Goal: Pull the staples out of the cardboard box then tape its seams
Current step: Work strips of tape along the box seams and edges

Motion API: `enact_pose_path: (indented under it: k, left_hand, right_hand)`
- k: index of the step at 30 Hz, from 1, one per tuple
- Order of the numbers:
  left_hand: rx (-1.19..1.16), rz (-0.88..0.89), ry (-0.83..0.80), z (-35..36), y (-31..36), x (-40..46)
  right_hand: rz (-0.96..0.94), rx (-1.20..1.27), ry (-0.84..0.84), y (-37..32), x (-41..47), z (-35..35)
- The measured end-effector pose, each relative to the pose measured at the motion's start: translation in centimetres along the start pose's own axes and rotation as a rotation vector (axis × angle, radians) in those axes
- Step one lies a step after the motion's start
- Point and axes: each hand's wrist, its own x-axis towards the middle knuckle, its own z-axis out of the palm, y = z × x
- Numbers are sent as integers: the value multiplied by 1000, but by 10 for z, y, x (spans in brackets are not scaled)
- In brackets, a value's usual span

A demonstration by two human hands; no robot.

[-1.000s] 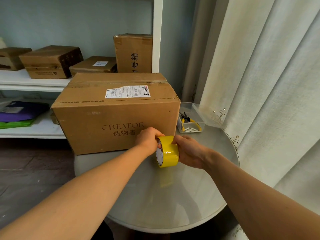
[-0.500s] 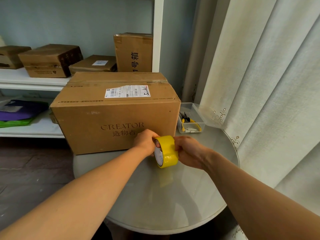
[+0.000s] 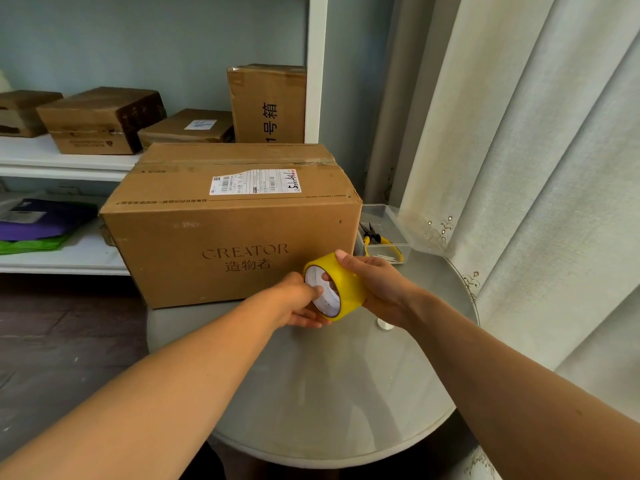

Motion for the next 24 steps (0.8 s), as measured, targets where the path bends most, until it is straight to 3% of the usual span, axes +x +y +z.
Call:
enact_pose_path:
  k: [6,10,12,15,18,24]
  left_hand:
    - [-39,-81,-95,4,-2,-7]
    - [123,-90,-114,6,-2,-9]
    - [369,27,-1,8,1,-7]
    - [765,365,286,2,5,-5]
    - [784,663,256,-4,7,-11]
    - [842,627,285,0,4,-8]
  right_hand:
    - [13,52,-203,0,-9,-4]
    - [24,140,-225,0,-9,-3]
    - [36,126,-164,-1,-8,-4]
    - [54,86,-125,0,-8,-3]
    - [32,7,-65,2,-7,-3]
    - [34,-3,-87,5,-8,2]
